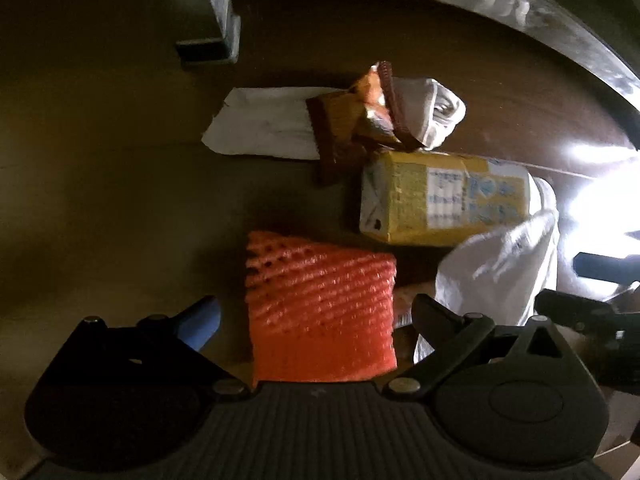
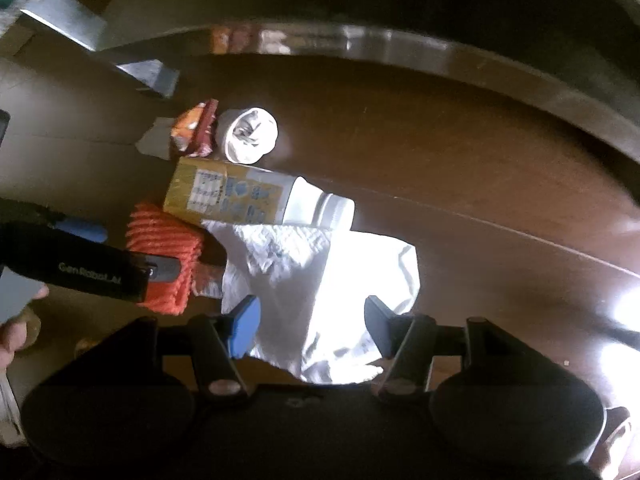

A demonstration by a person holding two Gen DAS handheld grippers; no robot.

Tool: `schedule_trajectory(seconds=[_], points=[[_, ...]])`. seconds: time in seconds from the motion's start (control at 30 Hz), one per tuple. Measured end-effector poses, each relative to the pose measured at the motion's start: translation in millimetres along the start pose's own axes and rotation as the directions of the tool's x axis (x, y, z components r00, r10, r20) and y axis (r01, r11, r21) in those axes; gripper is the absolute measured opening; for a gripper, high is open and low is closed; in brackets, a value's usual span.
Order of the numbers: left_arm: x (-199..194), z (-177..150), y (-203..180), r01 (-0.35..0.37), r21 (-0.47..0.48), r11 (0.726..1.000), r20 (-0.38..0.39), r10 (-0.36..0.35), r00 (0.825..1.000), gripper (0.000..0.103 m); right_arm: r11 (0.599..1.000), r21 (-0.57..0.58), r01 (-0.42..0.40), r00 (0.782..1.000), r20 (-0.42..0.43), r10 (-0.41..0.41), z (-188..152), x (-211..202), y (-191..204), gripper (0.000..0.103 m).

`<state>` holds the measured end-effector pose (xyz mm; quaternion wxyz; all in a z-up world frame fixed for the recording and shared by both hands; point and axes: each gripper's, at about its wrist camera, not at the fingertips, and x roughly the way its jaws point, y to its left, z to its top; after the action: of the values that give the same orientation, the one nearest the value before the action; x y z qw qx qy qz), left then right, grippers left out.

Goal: Collect trash
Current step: 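Grasp the orange foam net with left gripper while right grasps the white tissue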

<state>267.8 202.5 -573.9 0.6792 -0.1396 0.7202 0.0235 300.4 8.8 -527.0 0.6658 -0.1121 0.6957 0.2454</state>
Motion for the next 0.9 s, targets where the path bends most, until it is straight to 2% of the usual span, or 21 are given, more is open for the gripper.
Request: schedule_trajectory(seconds=[0.07,0.2,0.23,0.33,0.37,0.4,0.47,0.53,0.57,0.6,0.63,0.7,0.8,0.9], points=[[6.4,2.2,-0.2,-0.012,0.011,1.0,-0.008,0.012,1.0,0.102,1.0,0.018,0.006,1.0,-0.02,-0.005,4.3,12.8,0.8,0.056],[15.9,4.9,4.4,0.013,-0.011,1.0,-0.021,-0.014,1.0,0.101,1.0,0.012,-0.003,1.0,-0.022,0.004,10.0,22.9,4.1,0.054],[17.8,5.3,5.3,0.022,-0.016,1.0,-0.026,-0.022,0.999,0.097,1.0,0.012,-0.005,1.0,-0.016,0.006,11.4,23.4,4.1,0.054],[19.1,6.6,5.4,0.017,-0.025,1.0,-0.019,-0.018,1.0,0.096,0.999,0.033,-0.01,1.0,-0.019,0.011,15.2,26.1,-1.9,0.054],[18.7,7.0,5.6,0.013,-0.032,0.999,-0.015,-0.014,1.0,0.094,0.999,0.039,-0.009,1.0,-0.021,0.01,16.6,27.0,-4.4,0.05],[16.6,7.6,5.6,0.013,-0.039,0.999,-0.004,-0.013,1.0,0.088,0.999,0.045,-0.008,1.0,-0.026,0.009,17.5,28.5,-6.8,0.04],[13.3,8.4,5.3,0.013,-0.04,0.999,0.01,-0.013,1.0,0.077,0.998,0.055,-0.002,0.999,-0.033,0.004,19.1,30.3,-11.2,0.03],[10.7,9.6,4.1,0.001,-0.038,0.999,0.017,0.0,1.0,0.062,0.998,0.058,0.0,1.0,-0.029,0.002,19.5,29.7,-14.9,0.028],[9.7,10.2,4.0,0.003,-0.038,0.999,0.018,-0.002,1.0,0.056,0.999,0.053,0.006,1.0,-0.027,-0.004,19.4,29.2,-16.2,0.021],[8.7,11.1,4.1,0.007,-0.042,0.999,0.014,-0.007,1.0,0.044,0.999,0.046,0.016,0.999,-0.03,-0.014,19.0,29.6,-16.4,0.007],[8.5,11.9,4.5,0.006,-0.047,0.999,0.003,-0.006,1.0,0.038,0.999,0.04,0.026,0.999,-0.035,-0.025,18.3,28.9,-15.7,0.004],[1.7,19.9,3.8,0.014,-0.042,0.999,-0.006,-0.014,1.0,0.032,0.999,0.035,0.037,0.999,-0.026,-0.036,15.9,23.9,-15.1,0.003],[-6.3,24.7,1.3,0.009,0.0,1.0,0.005,-0.009,1.0,0.025,0.999,0.025,0.037,0.999,-0.002,-0.037,10.6,12.7,-14.2,0.0],[-21.3,24.7,-4.8,-0.002,0.03,1.0,0.007,0.002,1.0,0.024,0.999,0.017,0.039,0.999,0.026,-0.039,4.5,-2.7,-12.5,0.0]])
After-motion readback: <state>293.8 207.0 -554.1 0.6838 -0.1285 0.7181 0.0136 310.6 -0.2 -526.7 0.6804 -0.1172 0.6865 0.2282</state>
